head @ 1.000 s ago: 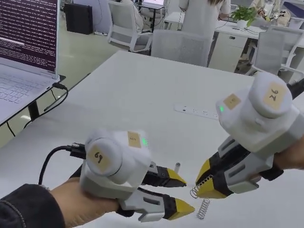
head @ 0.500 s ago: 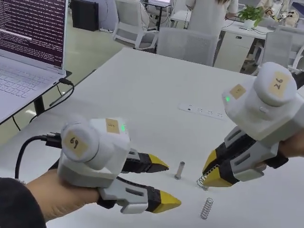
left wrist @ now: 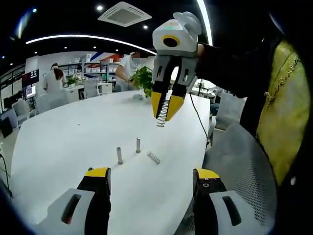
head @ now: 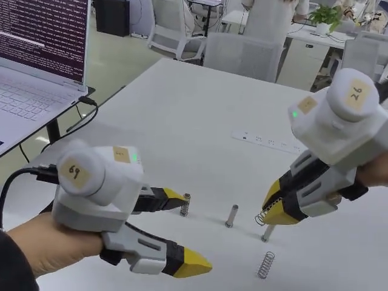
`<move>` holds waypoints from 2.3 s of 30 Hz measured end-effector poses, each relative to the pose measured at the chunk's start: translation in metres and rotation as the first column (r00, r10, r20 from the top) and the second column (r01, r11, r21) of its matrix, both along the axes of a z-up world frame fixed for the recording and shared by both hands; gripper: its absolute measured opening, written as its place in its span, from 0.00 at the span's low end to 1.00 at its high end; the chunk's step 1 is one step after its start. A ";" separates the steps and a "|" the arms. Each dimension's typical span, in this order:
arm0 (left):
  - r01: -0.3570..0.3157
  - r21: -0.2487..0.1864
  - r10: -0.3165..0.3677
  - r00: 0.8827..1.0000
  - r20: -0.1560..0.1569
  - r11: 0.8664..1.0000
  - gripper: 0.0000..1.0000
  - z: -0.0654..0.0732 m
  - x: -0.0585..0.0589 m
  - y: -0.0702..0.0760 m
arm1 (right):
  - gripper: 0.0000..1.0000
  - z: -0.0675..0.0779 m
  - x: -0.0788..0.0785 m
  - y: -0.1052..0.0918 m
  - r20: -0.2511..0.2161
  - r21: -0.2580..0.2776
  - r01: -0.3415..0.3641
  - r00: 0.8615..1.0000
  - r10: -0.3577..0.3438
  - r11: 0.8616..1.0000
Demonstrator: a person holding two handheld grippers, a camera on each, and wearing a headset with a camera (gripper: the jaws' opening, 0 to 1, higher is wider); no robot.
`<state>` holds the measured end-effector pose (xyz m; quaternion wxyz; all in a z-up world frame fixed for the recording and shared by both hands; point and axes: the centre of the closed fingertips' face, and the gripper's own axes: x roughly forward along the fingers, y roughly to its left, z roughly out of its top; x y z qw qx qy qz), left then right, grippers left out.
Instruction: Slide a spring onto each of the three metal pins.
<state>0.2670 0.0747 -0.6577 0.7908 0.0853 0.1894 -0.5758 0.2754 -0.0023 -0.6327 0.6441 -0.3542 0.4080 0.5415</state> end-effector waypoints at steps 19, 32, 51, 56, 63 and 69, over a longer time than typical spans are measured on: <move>-0.078 -0.018 0.078 0.997 -0.008 0.997 0.80 -0.011 0.005 0.016 | 0.08 -0.002 0.041 -0.003 0.022 -0.043 0.003 1.000 -0.002 0.999; -0.092 -0.022 0.092 0.996 -0.013 0.996 0.79 -0.011 0.011 0.018 | 0.08 -0.019 0.072 0.003 0.003 -0.085 -0.021 1.000 0.021 0.996; -0.115 -0.034 0.114 0.993 -0.027 0.993 0.78 -0.017 0.020 0.023 | 0.08 -0.066 0.096 -0.001 -0.037 -0.216 -0.067 0.998 0.060 0.974; -0.112 -0.037 0.111 0.993 -0.026 0.993 0.78 -0.017 0.021 0.021 | 0.08 -0.074 0.097 -0.001 -0.047 -0.232 -0.075 0.997 0.065 0.970; -0.111 -0.038 0.110 0.994 -0.025 0.993 0.78 -0.017 0.021 0.021 | 0.08 -0.081 0.097 -0.001 -0.057 -0.237 -0.073 0.997 0.061 0.969; -0.111 -0.040 0.110 0.994 -0.025 0.993 0.78 -0.016 0.021 0.021 | 0.08 -0.085 0.098 -0.003 -0.061 -0.241 -0.066 0.997 0.053 0.968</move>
